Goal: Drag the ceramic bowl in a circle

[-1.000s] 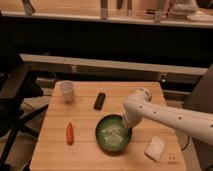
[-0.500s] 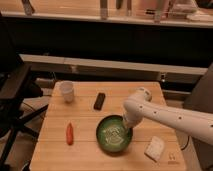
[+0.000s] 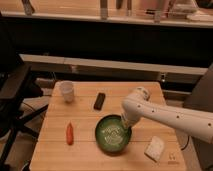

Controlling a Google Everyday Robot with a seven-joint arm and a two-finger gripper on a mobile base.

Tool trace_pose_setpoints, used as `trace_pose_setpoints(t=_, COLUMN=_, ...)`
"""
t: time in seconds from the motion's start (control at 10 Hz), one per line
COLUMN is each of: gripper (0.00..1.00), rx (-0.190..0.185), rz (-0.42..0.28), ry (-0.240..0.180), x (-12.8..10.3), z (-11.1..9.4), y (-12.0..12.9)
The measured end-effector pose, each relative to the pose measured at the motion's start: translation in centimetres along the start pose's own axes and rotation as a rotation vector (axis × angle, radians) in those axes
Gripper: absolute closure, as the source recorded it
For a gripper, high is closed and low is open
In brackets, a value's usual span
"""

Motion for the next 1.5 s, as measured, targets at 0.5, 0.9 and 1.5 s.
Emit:
trace_pose_setpoints(t=0.5, gripper=0.93, rx=-0.002, rz=-0.016, ry=0.002, x=-0.5, z=0.0, y=0.8)
trace_pose_setpoints(t=0.9, gripper=0.93, rx=-0.006, rz=-0.033, ry=0.007, x=-0.1, z=-0.2, y=0.7)
trace_pose_setpoints(t=1.5, gripper=0.92, rx=-0.011, rz=-0.055, ry=0.006, x=0.3, z=-0.3, y=1.0)
